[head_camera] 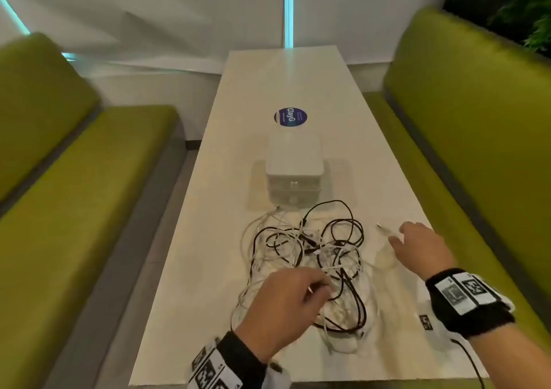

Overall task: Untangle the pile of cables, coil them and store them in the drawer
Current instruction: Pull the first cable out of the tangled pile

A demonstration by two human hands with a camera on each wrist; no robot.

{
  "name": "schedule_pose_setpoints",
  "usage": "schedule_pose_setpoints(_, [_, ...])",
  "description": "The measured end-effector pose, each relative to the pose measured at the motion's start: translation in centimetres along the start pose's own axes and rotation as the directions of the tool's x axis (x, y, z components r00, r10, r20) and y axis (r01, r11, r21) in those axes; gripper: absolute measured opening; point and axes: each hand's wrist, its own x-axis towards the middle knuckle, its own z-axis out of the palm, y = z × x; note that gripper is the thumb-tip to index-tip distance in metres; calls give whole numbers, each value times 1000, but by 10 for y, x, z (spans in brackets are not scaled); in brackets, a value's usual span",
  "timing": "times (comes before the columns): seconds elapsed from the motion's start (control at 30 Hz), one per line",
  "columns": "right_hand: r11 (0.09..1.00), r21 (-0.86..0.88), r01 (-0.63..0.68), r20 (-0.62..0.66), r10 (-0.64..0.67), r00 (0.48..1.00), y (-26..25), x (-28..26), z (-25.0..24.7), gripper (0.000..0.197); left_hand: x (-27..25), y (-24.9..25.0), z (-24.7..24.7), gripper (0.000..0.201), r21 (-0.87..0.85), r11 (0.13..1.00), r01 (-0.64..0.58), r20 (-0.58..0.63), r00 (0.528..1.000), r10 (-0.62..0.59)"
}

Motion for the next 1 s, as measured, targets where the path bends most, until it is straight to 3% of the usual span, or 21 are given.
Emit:
schedule_pose_setpoints(0.13, [998,21,-52,45,51,998,-4,25,21,21,43,-4,-7,18,-92,996,4,31,1000,-1])
schedule_pose_setpoints(0.3, [965,259,-28,-42,40,998,-20,15,1,10,62,-6,-24,17,-215,973,84,90,994,-65])
schedule_pose_setpoints(0.43, [869,463,177,-247,-65,967,-44,-9,-39,8,61,-14,-28,15,-242,965,98,53,995,-87])
schedule_pose_setpoints(0.53, [704,603,376,-380,-162,911,-66,-31,-58,5,57,-20,-19,16,-258,965,42,1,999,-44])
schedule_pose_setpoints(0.63, [570,617,542,-476,-277,834,-91,-65,-69,5,46,-17,-11,25,-301,954,-3,-84,996,-24])
schedule_pose_setpoints(0.73, [464,620,632,-508,-377,775,-113,-105,-70,3,27,-8,-11,39,-473,881,-33,-126,992,-31])
schedule_pose_setpoints(0.83, [375,677,634,-511,-380,771,-123,-134,-64,8,3,3,-13,47,-597,796,-102,-136,990,25])
schedule_pose_setpoints(0.93, [312,711,631,-500,-407,764,-125,-154,-60,18,-12,8,-14,52,-754,639,-149,-201,980,-8])
schedule_pose_setpoints(1.0, [315,695,646,-499,-435,749,-125,-162,-57,21,-18,12,-15,42,-766,609,-207,-261,965,-1])
